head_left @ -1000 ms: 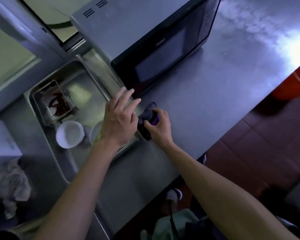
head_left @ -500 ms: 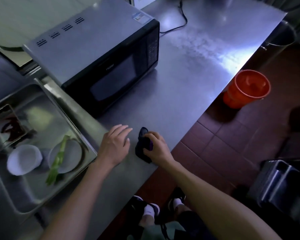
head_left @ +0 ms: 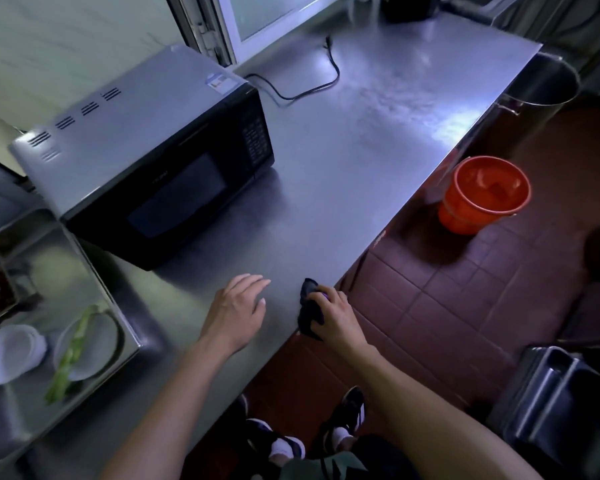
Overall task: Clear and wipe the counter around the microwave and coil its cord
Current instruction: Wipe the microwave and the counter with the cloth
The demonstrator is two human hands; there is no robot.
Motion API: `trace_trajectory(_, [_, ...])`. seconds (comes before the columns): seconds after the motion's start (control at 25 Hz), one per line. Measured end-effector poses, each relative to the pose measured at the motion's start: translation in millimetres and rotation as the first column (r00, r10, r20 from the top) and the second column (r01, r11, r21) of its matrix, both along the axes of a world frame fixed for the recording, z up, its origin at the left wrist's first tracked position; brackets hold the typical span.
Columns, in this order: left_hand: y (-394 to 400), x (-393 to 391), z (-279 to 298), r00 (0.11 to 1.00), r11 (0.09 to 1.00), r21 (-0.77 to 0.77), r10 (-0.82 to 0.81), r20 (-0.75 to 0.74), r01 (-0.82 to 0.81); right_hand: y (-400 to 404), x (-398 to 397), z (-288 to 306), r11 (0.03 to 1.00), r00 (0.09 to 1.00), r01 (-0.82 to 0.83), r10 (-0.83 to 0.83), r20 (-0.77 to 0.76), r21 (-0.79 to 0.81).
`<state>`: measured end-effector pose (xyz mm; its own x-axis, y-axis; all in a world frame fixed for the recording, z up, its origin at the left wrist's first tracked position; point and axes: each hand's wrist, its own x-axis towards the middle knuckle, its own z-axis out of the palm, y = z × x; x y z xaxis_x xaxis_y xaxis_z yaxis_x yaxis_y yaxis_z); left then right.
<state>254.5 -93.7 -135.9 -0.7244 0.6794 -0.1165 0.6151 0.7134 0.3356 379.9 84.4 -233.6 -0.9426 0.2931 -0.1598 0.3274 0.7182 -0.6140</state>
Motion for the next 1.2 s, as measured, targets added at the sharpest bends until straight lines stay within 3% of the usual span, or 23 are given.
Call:
trace_trajectory(0.36, [91,-8,-11,0.997,0.998,-0.011,-0.057,0.056,0.058,88,-6,10,0.988,0.988,0.141,-0.144,-0.054,-0.065])
trace_trajectory(0.56, [146,-47,-18,0.990,0.994,0.023,-0.109,0.091,0.107,128,-35,26,0.937,0.940,0.317,-0.331,-0.082,-0.149])
trace_trajectory(0.88, [254,-104,-21,0.950,0.958,0.061,-0.286,0.126,0.281,213,-82,63,0.890,0.875,0.443,-0.455,-0.167,-0.106])
trace_trajectory(1.2, [376,-114,-26,0.897,0.908,0.044,-0.419,0.141,0.417,320,-78,82,0.841,0.809,0.529,-0.540,-0.231,-0.112])
